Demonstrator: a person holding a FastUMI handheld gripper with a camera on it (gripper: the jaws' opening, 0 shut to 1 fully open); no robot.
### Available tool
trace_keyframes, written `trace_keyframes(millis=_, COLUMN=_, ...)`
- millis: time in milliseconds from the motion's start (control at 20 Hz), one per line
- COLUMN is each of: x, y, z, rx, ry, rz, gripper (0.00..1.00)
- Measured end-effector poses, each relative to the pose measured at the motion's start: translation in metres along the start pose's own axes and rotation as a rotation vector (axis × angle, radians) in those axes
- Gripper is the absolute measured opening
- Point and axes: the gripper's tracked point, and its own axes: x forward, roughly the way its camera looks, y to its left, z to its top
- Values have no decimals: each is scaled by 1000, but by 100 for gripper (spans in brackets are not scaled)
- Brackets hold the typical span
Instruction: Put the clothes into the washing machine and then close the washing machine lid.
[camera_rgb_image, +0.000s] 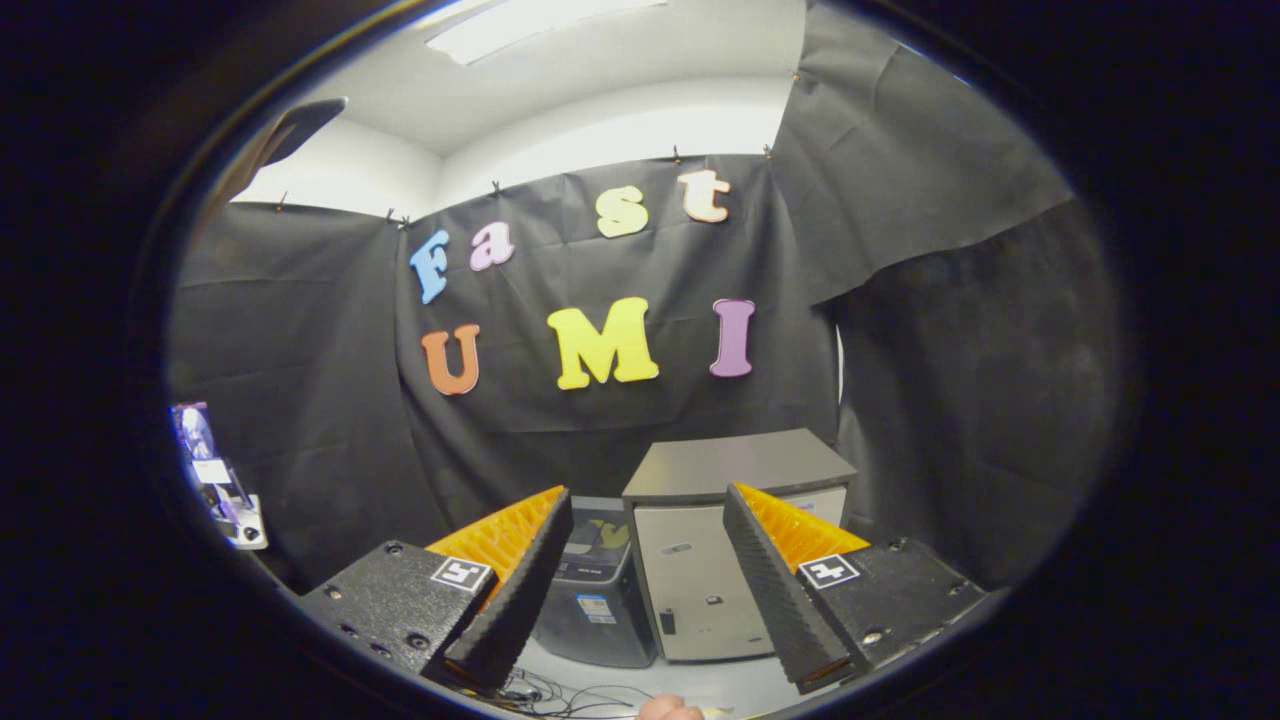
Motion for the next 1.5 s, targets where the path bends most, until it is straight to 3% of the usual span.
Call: trace_keyframes(millis=1500, x=25, y=-18, z=10, rx=-1, ry=-25, rz=-71, gripper=97)
